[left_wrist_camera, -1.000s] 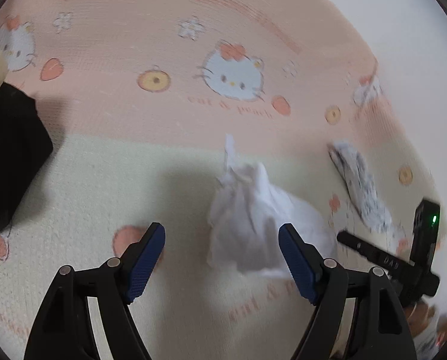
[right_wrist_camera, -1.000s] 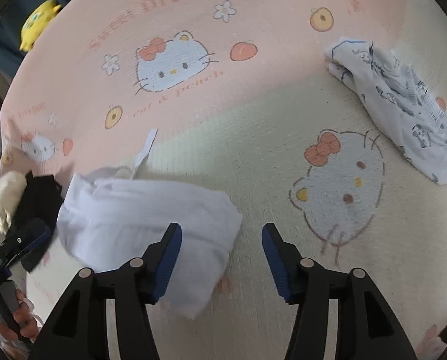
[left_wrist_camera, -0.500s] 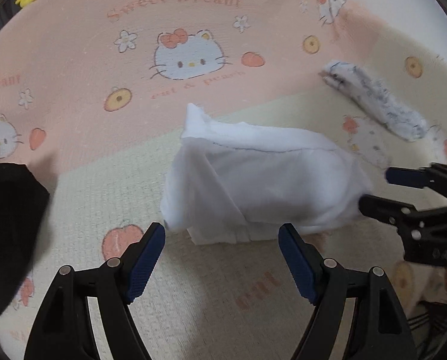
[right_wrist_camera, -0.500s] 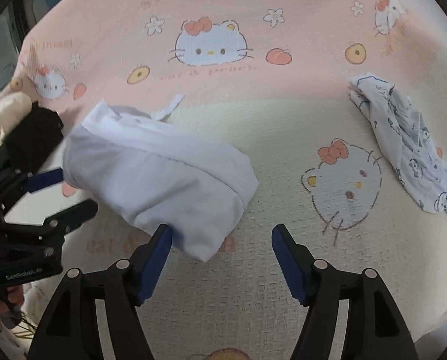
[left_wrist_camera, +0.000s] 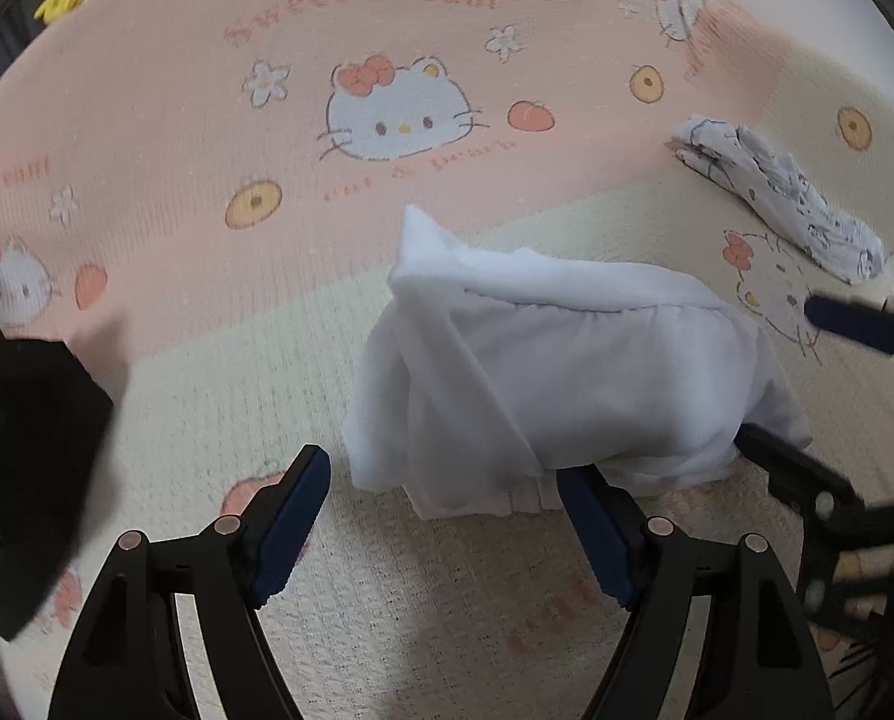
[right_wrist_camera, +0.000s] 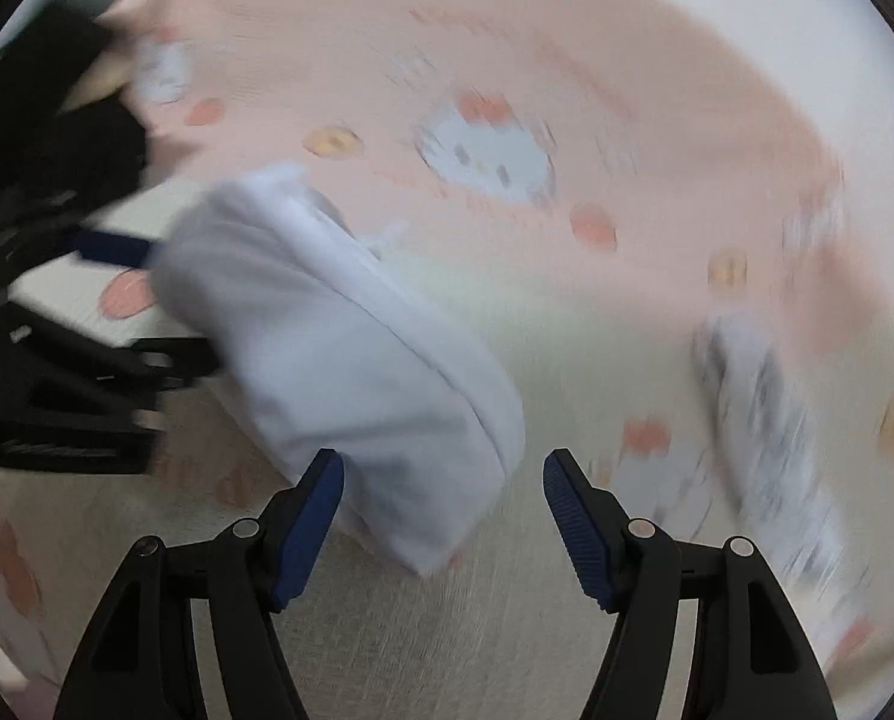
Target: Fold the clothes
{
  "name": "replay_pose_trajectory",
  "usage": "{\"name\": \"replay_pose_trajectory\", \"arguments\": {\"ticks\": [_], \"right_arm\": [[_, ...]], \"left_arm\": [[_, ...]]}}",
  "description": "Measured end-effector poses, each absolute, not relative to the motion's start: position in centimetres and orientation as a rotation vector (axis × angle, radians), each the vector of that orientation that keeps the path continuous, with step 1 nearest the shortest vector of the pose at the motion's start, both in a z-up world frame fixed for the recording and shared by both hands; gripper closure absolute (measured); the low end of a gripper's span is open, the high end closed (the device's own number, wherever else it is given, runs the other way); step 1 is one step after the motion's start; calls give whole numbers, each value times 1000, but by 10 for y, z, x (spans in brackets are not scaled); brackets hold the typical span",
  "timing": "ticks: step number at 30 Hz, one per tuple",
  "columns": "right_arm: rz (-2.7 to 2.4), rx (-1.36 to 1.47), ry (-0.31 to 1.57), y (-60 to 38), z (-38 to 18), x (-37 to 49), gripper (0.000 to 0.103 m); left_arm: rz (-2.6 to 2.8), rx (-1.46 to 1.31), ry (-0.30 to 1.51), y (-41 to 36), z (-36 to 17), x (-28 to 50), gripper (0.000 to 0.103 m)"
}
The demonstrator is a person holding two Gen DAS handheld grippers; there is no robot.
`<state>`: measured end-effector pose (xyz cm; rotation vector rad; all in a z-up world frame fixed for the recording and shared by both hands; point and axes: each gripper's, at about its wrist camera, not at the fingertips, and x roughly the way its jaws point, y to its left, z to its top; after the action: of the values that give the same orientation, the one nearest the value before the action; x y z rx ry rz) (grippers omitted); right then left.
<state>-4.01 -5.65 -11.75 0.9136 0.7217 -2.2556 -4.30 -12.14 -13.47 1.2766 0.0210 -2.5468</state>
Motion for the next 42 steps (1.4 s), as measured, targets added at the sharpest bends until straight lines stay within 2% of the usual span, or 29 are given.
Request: {"name": "replay_pose_trajectory", "arguments": {"ticks": [5,8,16,21,22,23,25,31,32,33,35,37,39,40,41,42], "right_arm": [[-2220,691,962,-78,-113,-11,35],[-2222,665,1020,-88,-121,-12,35],[-2239,761,921,-90,-125,-40,35],[-2242,829,818,-88,-123,-53,71],[-2247,845,790,-85,-121,-56,72],[-2252,861,762,-83,-120,-59,75],[-2260,887,706,-78,-118,-66,78],[-2251,909,650,-71,-113,-71,82],[-2240,914,663,-72,-114,-69,83],[-2242,914,684,-72,-115,-69,83],[-2238,922,703,-71,-117,-68,84],[-2221,966,633,-67,-114,-73,84],[-2211,998,550,-61,-111,-77,84],[-2206,1013,509,-58,-110,-79,84],[-2207,1016,501,-57,-110,-79,84],[-2208,1019,494,-56,-110,-80,84]], "left_arm": [[-2592,1267,27,-119,-131,-42,26],[-2611,1266,40,-120,-129,-41,26],[-2607,1287,159,-134,-137,-42,26],[-2620,1235,275,-143,-135,-40,26],[-2625,1224,292,-145,-133,-40,30],[-2630,1213,309,-147,-131,-40,48],[-2640,1191,343,-151,-128,-40,72],[-2622,1180,302,-164,-125,-35,73],[-2587,1165,259,-167,-125,-33,79],[-2543,1151,206,-170,-125,-30,80],[-2519,1171,248,-185,-126,-24,80],[-2527,1167,373,-198,-123,-15,80],[-2564,1154,415,-197,-117,-8,79],[-2587,1148,422,-194,-113,-4,71],[-2610,1141,430,-191,-110,-1,47],[-2632,1134,438,-188,-106,2,34]]}}
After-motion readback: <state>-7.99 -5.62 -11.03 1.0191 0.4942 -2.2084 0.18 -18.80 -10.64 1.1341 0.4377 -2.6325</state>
